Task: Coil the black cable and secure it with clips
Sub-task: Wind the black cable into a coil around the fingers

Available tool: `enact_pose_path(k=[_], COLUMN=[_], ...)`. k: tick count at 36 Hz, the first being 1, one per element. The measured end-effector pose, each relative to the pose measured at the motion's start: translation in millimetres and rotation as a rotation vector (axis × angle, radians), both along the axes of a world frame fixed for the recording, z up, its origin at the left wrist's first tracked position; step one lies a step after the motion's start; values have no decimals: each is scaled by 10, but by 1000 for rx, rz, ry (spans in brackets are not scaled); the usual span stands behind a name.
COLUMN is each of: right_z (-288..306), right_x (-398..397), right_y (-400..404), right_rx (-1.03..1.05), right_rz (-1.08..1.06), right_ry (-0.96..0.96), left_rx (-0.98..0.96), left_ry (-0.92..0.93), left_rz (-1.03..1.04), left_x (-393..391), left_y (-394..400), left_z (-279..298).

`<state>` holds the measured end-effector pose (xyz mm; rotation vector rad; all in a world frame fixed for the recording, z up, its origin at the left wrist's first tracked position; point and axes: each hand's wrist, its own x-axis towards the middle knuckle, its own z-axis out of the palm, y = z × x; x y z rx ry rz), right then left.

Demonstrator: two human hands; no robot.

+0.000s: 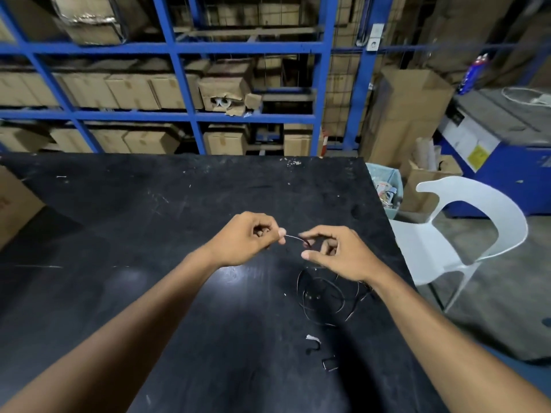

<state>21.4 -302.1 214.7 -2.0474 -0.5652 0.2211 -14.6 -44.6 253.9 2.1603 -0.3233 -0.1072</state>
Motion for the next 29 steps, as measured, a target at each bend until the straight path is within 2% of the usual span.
enact_pose_path(k=[4, 9, 13, 16, 25, 29], right_z=[290, 459, 474, 476, 456, 459], right_x=[-99, -187, -223, -239, -276, -301], right_y=[93, 189, 265, 286, 306, 330], right_rx=[45, 211, 324, 358, 342, 287], right_rz=[36, -92, -164, -160, -162, -116], right_ry=[-43, -86, -114, -126, -153, -207], left_rx=[20, -318, -583, -641, -794, -1005], left_ry=[-90, -65, 74, 147, 114, 165], left_rz=[12, 142, 217, 193, 134, 160], left_x=[29, 32, -11, -64, -85, -58], left_y=[-80, -237, -406, -521, -630, -639], left_z=[186, 258, 251, 271, 402, 504])
